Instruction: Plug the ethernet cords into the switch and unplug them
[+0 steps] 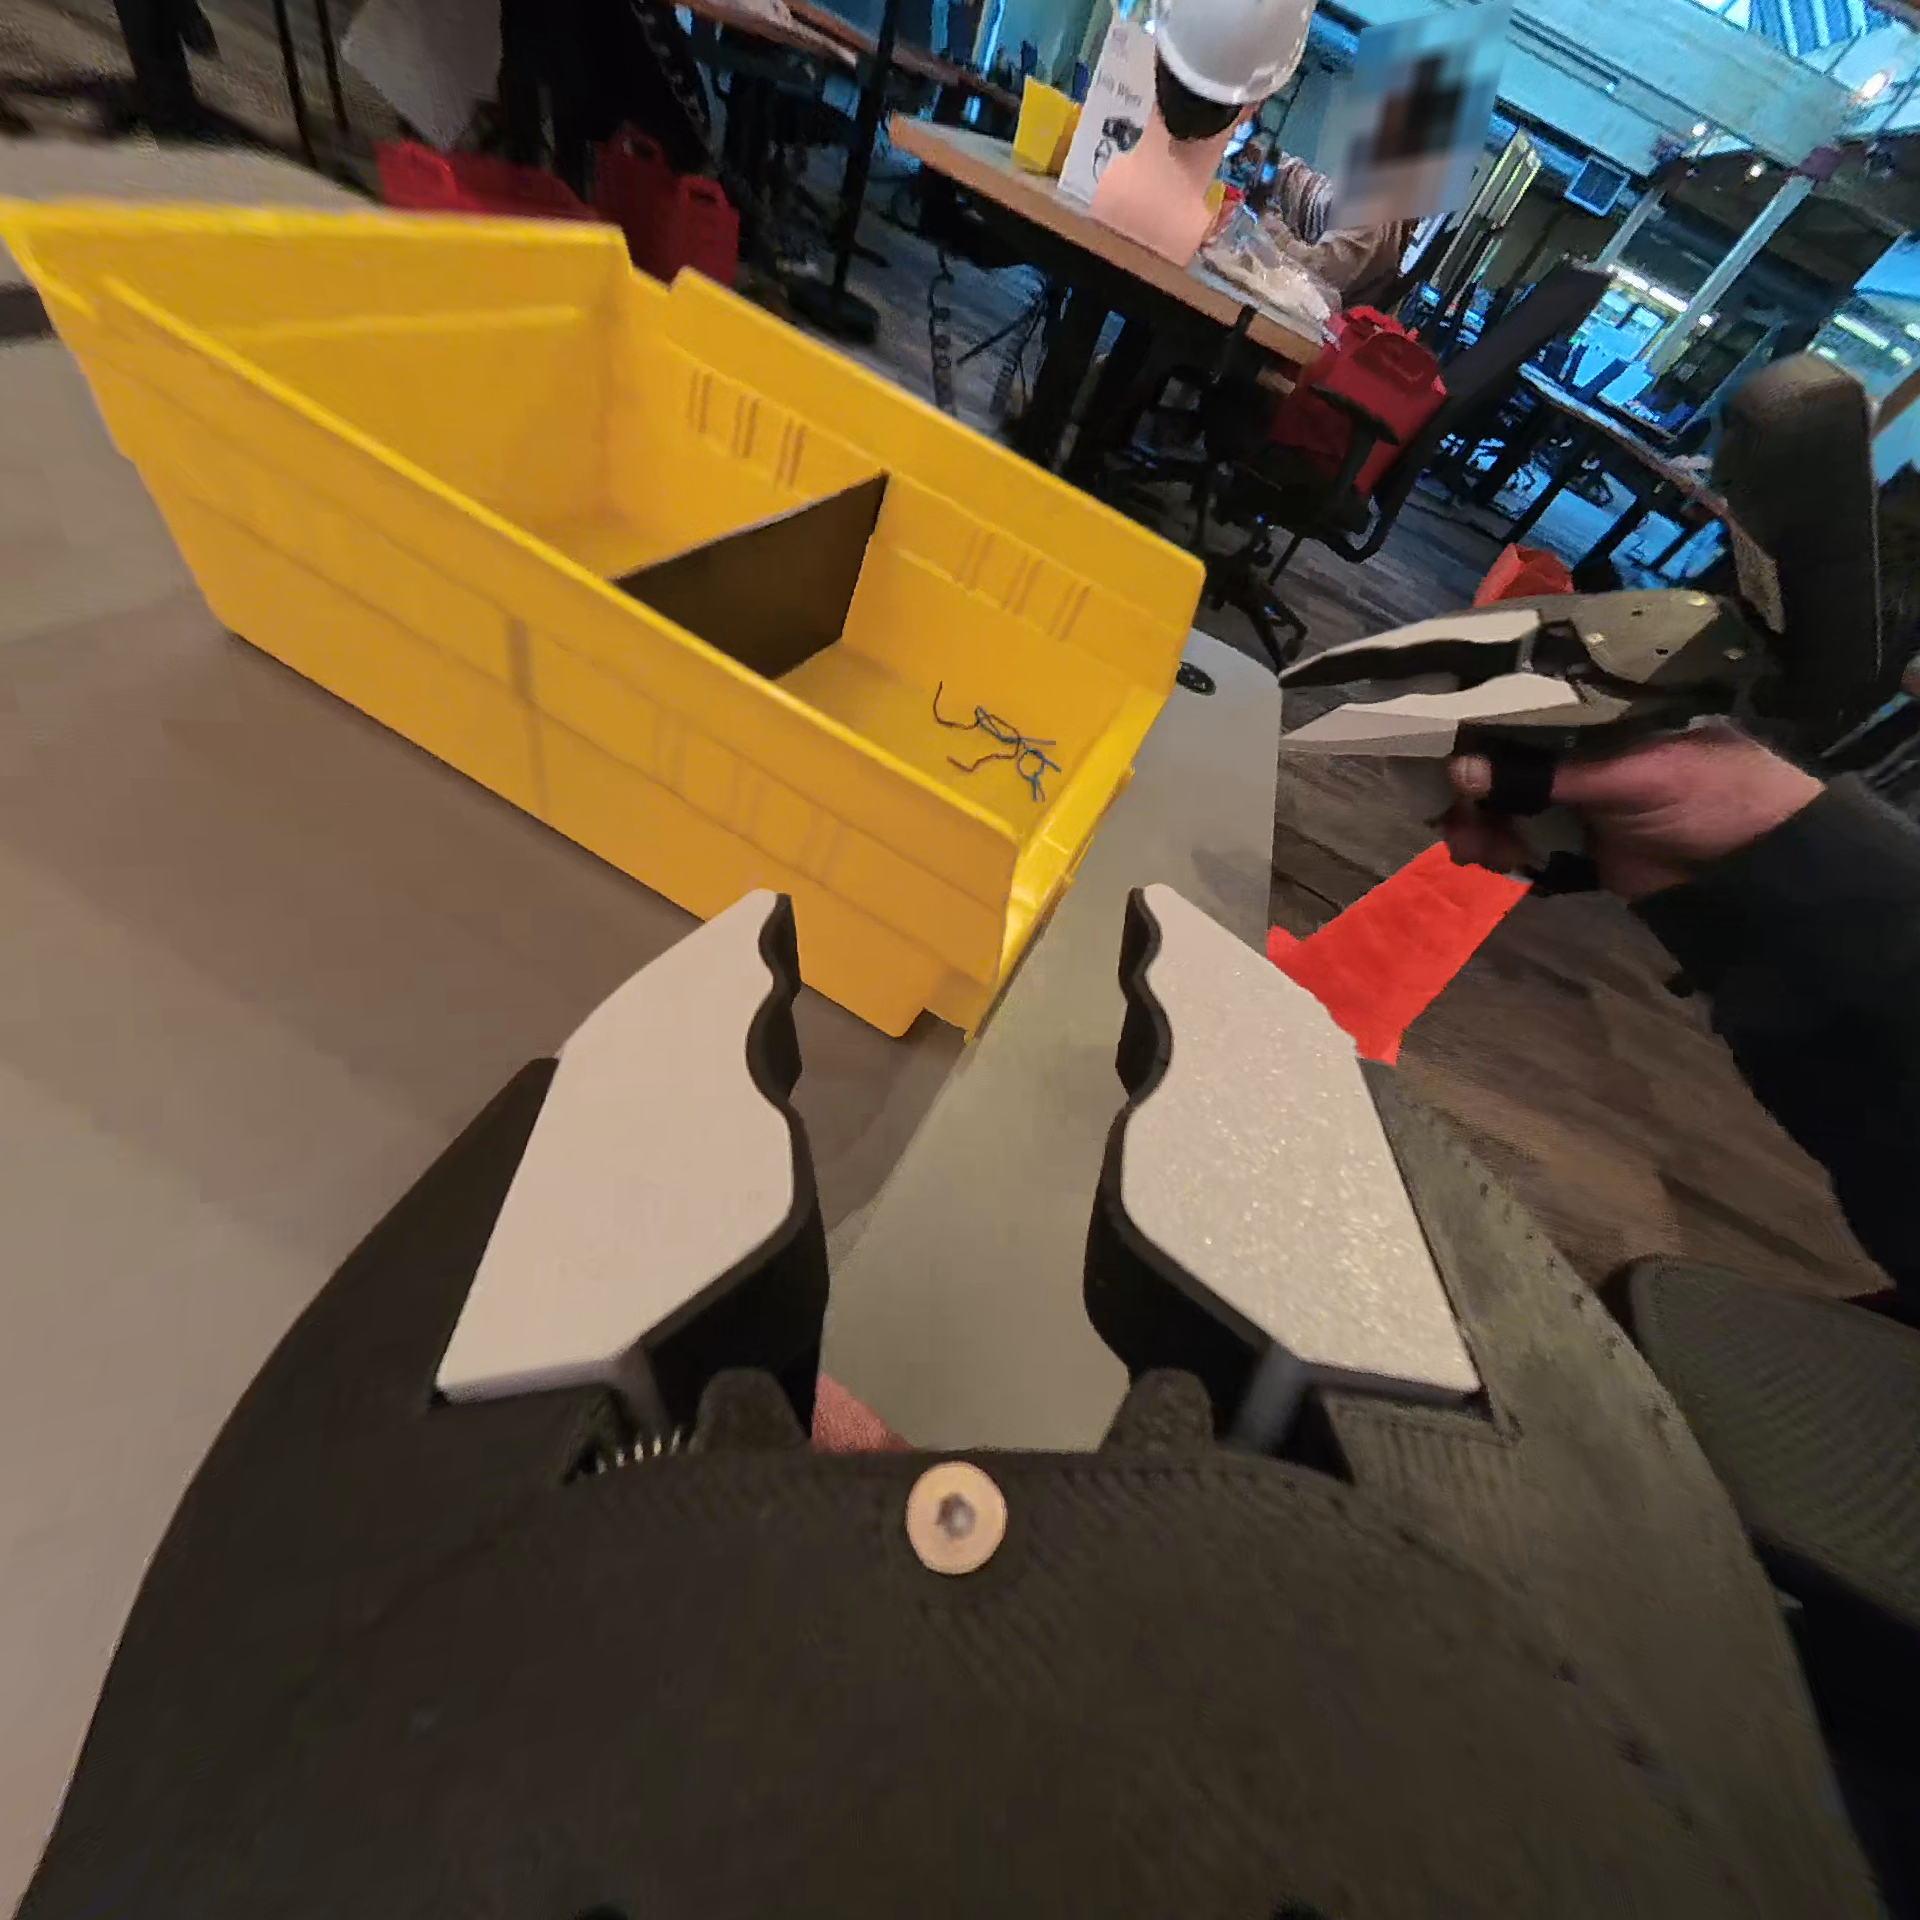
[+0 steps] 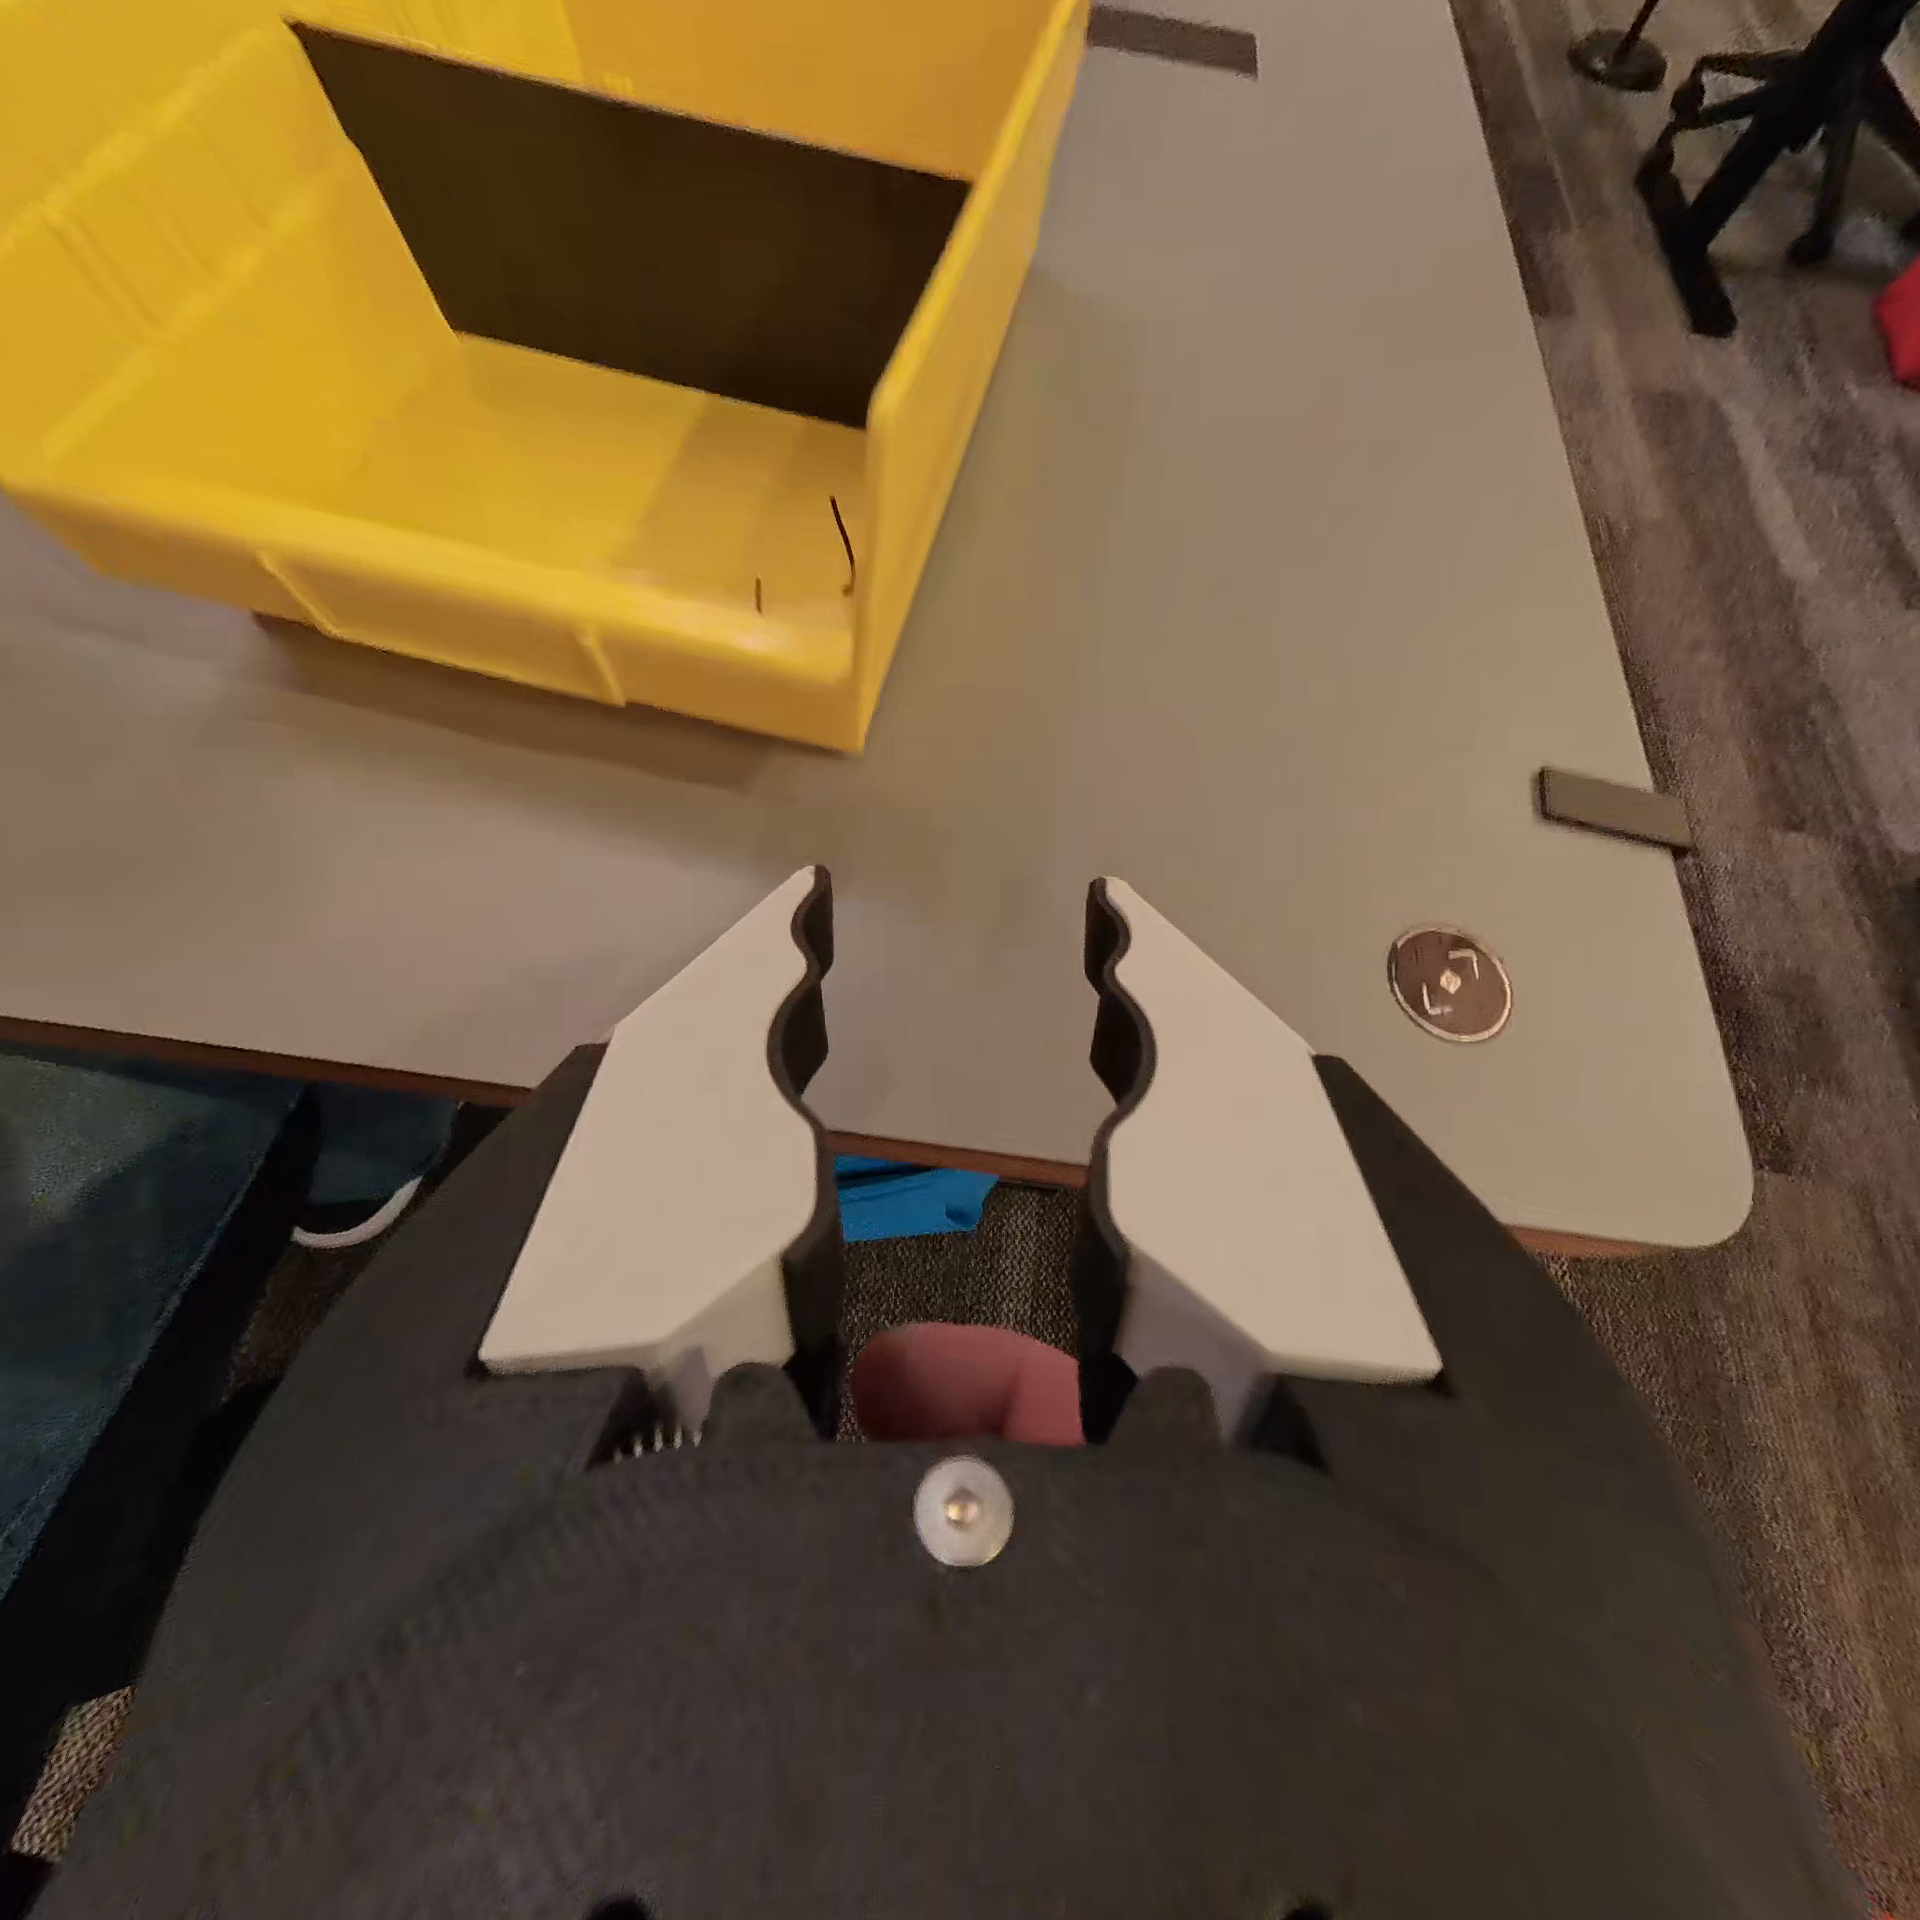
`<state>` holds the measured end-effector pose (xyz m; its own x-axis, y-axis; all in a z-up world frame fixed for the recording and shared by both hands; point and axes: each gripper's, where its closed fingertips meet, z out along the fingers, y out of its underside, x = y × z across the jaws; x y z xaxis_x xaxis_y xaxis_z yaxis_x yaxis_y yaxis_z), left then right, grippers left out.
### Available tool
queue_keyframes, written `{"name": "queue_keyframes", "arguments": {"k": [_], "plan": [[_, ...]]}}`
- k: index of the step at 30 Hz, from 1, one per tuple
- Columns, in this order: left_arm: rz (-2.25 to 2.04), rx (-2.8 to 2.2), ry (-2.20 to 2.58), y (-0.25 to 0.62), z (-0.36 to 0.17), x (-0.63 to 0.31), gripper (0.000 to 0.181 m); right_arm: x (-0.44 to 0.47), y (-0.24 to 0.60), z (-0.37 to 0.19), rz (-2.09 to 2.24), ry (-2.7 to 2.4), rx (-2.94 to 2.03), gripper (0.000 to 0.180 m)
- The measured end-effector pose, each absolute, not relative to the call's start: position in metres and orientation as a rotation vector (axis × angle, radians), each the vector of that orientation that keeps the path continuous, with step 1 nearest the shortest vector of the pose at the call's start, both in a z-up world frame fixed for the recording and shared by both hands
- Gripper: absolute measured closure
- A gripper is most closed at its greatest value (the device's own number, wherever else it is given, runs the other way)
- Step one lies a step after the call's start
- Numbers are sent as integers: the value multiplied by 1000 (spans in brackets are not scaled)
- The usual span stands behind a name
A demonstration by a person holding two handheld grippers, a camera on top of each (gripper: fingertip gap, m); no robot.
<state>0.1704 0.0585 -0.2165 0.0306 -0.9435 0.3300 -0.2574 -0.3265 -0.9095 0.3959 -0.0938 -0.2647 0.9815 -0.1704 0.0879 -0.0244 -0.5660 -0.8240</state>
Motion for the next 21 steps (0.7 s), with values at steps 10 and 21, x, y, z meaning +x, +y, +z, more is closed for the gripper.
{"name": "queue_keyframes", "arguments": {"k": [10,21], "plan": [[-1124,-1541,1232,85,-186,106,123,386,-186,-362,78,197,-2626,142],[-962,-1401,1245,81,-159,80,128,416,-164,-328,-43,283,-2260,135]]}}
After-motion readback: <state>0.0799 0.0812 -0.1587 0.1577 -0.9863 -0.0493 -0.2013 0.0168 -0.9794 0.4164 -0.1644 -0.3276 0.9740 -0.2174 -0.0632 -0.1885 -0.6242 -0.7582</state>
